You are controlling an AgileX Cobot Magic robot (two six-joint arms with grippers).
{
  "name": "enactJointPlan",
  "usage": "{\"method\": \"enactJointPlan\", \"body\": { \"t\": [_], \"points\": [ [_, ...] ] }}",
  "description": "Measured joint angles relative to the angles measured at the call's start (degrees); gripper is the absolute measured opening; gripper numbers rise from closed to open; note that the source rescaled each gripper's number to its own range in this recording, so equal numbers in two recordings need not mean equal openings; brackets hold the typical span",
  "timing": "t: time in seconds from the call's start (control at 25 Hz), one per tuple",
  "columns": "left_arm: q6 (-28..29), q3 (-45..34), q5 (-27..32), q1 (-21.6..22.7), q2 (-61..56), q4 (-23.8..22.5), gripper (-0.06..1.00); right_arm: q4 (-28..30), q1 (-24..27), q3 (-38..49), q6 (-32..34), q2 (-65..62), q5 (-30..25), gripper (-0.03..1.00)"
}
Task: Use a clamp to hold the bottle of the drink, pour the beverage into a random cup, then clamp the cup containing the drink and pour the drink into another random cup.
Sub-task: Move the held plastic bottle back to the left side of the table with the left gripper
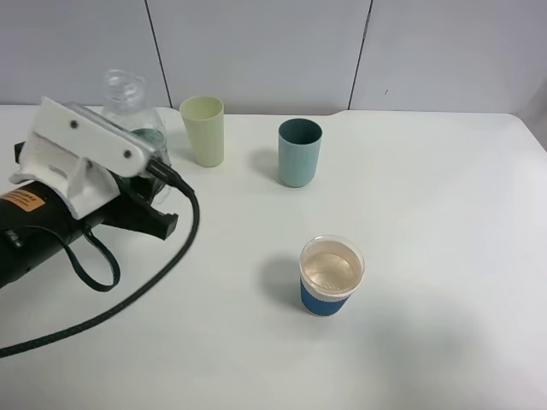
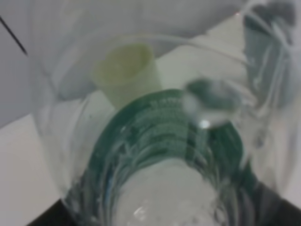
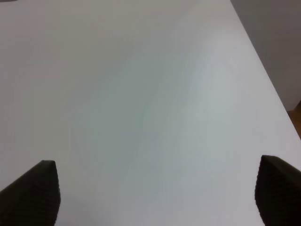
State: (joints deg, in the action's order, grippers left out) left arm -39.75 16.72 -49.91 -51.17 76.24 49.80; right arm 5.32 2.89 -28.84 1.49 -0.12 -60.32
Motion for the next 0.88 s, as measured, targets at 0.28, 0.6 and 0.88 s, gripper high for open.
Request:
{"method": "enactJointPlan", "body": {
  "t": [0.28, 0.6, 0.88],
  "points": [
    [31.49, -4.97, 2.09, 20.94, -1.44, -29.50, 0.01, 0.00, 0.00, 0.00, 0.00, 0.00, 0.00, 0.50],
    [42.86, -5.53, 6.84, 43.45, -1.44, -50.20, 0.01, 0.00, 0.00, 0.00, 0.00, 0.00, 0.00, 0.50],
    [43.33, -5.53, 7.68, 51.56, -0.97, -58.30, 0.01, 0.00, 0.00, 0.00, 0.00, 0.00, 0.00, 0.50]
  ]
}}
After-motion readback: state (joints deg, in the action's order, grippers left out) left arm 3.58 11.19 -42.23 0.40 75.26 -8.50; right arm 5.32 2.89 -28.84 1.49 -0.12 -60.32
